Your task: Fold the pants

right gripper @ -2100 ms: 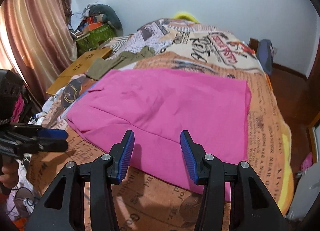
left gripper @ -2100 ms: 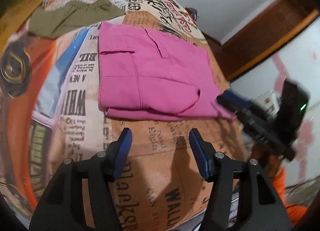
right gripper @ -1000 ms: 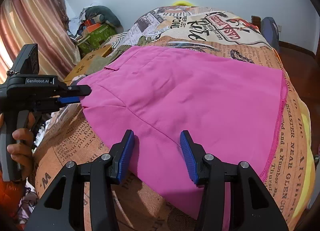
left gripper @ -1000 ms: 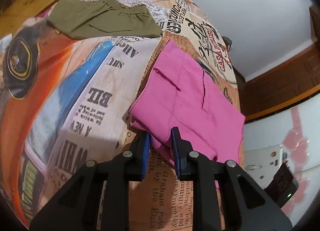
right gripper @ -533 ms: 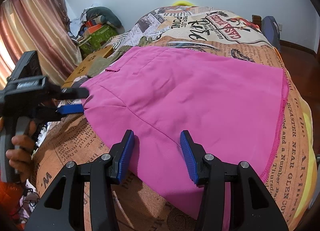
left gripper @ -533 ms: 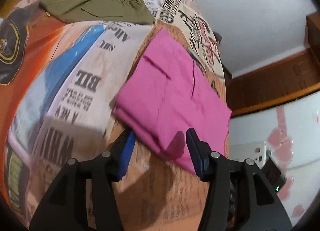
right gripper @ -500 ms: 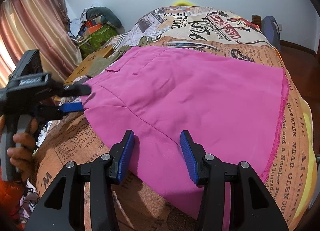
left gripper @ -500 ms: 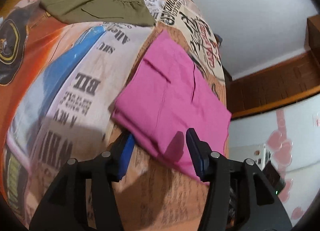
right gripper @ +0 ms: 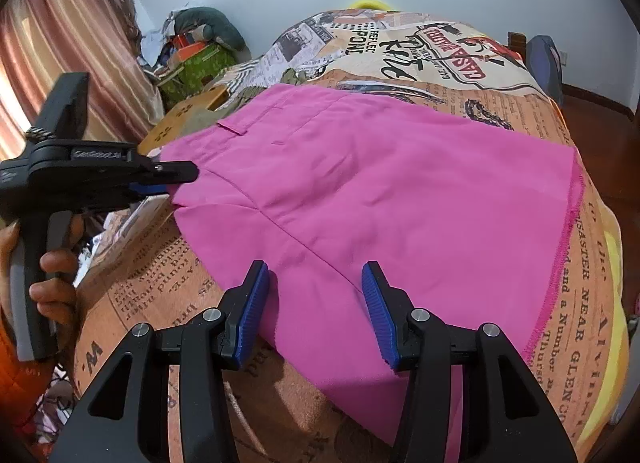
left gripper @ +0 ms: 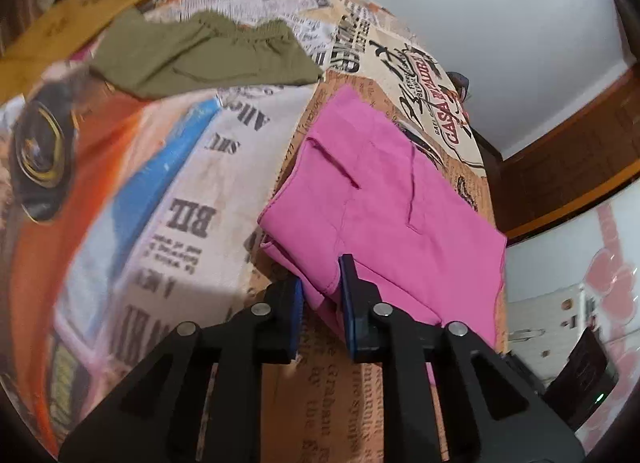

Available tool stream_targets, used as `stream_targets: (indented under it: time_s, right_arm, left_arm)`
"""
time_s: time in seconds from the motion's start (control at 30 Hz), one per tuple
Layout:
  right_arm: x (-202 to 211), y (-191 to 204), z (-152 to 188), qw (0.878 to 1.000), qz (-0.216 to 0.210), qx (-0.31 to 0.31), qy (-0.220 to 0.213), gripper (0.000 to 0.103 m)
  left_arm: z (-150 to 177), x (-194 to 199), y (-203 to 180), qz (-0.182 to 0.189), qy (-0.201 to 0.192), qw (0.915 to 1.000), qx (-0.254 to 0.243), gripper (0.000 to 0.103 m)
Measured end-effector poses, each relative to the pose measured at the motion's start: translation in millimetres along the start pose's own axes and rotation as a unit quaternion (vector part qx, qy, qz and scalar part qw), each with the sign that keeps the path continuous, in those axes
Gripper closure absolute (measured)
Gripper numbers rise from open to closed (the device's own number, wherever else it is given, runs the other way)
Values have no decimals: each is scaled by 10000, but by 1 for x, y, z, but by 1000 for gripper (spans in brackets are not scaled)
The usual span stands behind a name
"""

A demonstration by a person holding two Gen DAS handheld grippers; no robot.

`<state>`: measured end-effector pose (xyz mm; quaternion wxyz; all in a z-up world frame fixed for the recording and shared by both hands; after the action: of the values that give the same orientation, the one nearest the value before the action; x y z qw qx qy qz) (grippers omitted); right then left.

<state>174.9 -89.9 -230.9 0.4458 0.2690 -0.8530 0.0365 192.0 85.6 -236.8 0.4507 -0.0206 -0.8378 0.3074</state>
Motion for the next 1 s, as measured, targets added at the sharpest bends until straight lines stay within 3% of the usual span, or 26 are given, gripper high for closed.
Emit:
stream_targets:
  time_s: [0.23, 0.47, 0.57, 0.77, 1.0]
  right_arm:
    - [2, 22, -2, 9993, -163, 328, 64, 57]
    - [1, 57, -12, 9980, -302, 555, 71, 57]
    - [-4, 74, -20, 9974, -524, 488, 84, 57]
    - [-17, 101, -17, 9945, -429, 933, 220, 57]
    - [-18, 99, -14, 9933, -577, 967, 269, 57]
  left_arm:
    - [27, 54, -4, -694, -581, 9920, -876, 88]
    - [61, 96, 0, -1520, -1174, 9676, -1642, 88]
    - [65, 103, 2, -1467, -1231, 9659, -1741, 88]
    - [61, 114, -11, -1425, -1519, 9564, -2045, 89]
    - [51, 116, -49, -1076, -1604, 9500, -2453, 90]
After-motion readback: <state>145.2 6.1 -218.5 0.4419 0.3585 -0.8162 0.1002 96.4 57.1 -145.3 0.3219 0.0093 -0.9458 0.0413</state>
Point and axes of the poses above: each gripper's, at about its wrist camera, not at the fingertips, and x roughly against the way its jaws point, y to its left, z to its underside, the point moved 2 cm from there along -x, roughly the way its jaws point, and after that the axes turned 10 degrees about z, right-handed, at the moved point
